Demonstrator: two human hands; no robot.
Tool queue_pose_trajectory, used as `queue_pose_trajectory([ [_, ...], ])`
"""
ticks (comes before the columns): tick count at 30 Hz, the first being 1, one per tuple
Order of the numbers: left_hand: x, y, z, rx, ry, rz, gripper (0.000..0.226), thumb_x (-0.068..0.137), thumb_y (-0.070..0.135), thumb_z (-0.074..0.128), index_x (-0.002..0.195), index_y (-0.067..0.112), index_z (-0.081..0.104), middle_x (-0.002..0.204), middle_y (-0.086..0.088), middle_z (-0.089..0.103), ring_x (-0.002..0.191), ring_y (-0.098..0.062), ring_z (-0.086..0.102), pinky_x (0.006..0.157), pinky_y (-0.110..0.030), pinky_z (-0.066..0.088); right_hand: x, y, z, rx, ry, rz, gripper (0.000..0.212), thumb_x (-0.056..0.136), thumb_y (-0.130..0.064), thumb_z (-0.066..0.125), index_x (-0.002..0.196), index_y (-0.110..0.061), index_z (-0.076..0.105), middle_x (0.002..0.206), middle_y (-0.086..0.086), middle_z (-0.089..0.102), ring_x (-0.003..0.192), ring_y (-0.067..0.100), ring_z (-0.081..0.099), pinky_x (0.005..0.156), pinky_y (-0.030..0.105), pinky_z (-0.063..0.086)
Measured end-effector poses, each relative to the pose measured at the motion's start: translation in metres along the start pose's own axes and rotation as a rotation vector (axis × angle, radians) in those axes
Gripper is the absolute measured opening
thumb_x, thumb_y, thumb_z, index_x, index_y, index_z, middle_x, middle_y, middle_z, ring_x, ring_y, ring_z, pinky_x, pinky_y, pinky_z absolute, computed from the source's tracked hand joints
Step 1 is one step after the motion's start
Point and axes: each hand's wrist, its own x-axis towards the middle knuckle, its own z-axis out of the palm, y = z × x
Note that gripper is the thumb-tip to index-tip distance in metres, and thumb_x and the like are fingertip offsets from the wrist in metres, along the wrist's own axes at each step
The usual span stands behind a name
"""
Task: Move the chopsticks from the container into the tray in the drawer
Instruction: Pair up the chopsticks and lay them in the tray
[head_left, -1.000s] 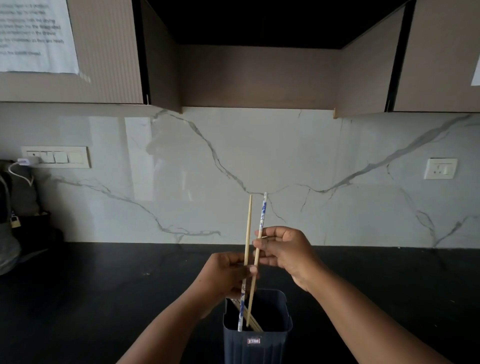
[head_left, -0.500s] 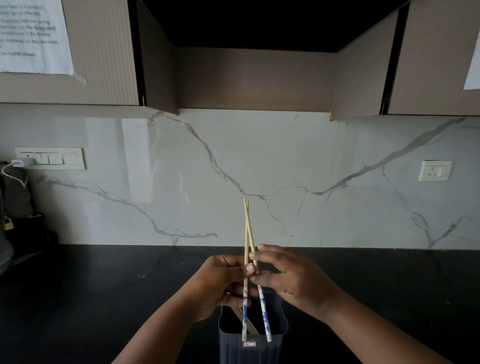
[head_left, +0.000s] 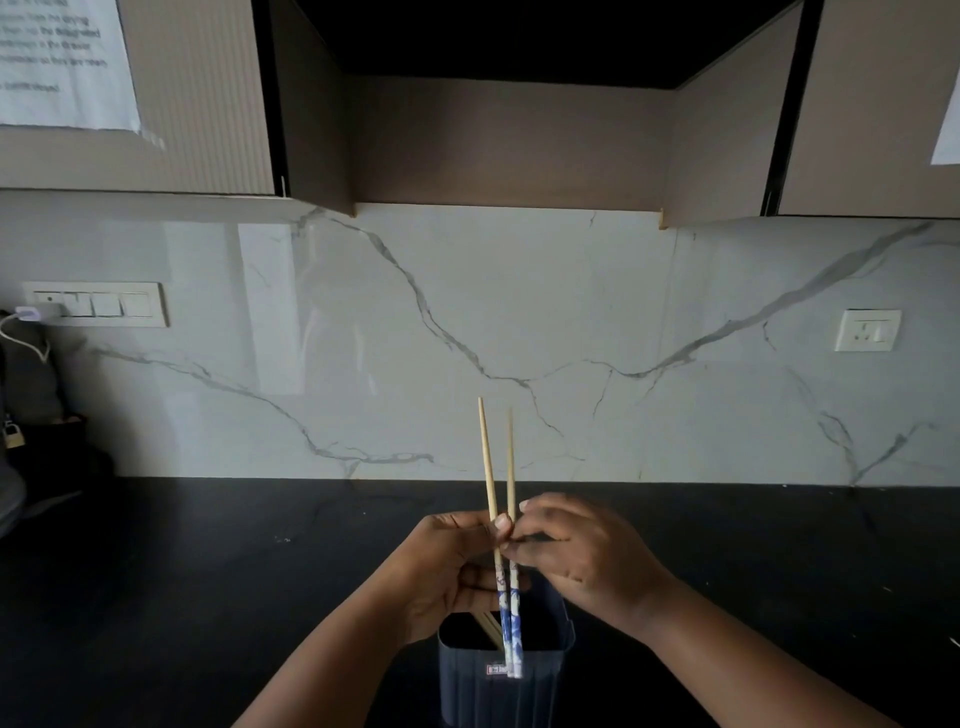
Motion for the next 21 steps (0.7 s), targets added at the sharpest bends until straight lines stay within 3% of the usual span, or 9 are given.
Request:
queue_pose_trajectory([
  [8,-0.005,-0.003,-0.003,-0.091,-0.043,-0.135,0.028,0.087,0.024,0.064,0.098,0.0,0.074,0.092,-0.022,0.071,0.08,-0.031,0.072,0.071,-0.039,0.06,-0.011,-0.006,0.006,-0.077,0.012,-0.071,0.016,0.086,-0.014,0.069,0.097,-0.022,0.078,0.093,-0.008,0.074,0.082,0.018,0.067,0.071,0.03,0.055],
  [15,-0.007,-0.003,-0.004,-0.155,-0.074,-0.192,0.032,0.084,0.023,0.065,0.104,0.0,0.072,0.092,-0.02,0.069,0.079,-0.03,0.072,0.078,-0.041,0.056,-0.007,-0.01,0.003,-0.13,0.062,-0.06,0.022,0.088,-0.017,0.059,0.093,-0.025,0.079,0.092,-0.011,0.075,0.078,0.019,0.066,0.069,0.03,0.053],
  [19,-0.006,-0.004,-0.005,-0.206,-0.042,-0.212,0.033,0.081,0.019,0.068,0.104,-0.005,0.069,0.088,-0.021,0.069,0.073,-0.029,0.072,0.069,-0.037,0.06,-0.004,-0.016,0.008,-0.106,0.054,-0.014,0.019,0.085,-0.017,0.061,0.088,-0.024,0.079,0.086,-0.01,0.076,0.076,0.019,0.068,0.071,0.029,0.052],
  [21,-0.004,-0.006,-0.005,-0.232,0.018,-0.203,0.027,0.083,0.016,0.067,0.098,-0.006,0.069,0.086,-0.022,0.07,0.067,-0.027,0.072,0.062,-0.036,0.061,-0.002,-0.022,0.014,-0.016,0.028,0.111,0.017,0.083,-0.012,0.064,0.09,-0.02,0.077,0.08,-0.006,0.075,0.076,0.018,0.069,0.072,0.029,0.053],
])
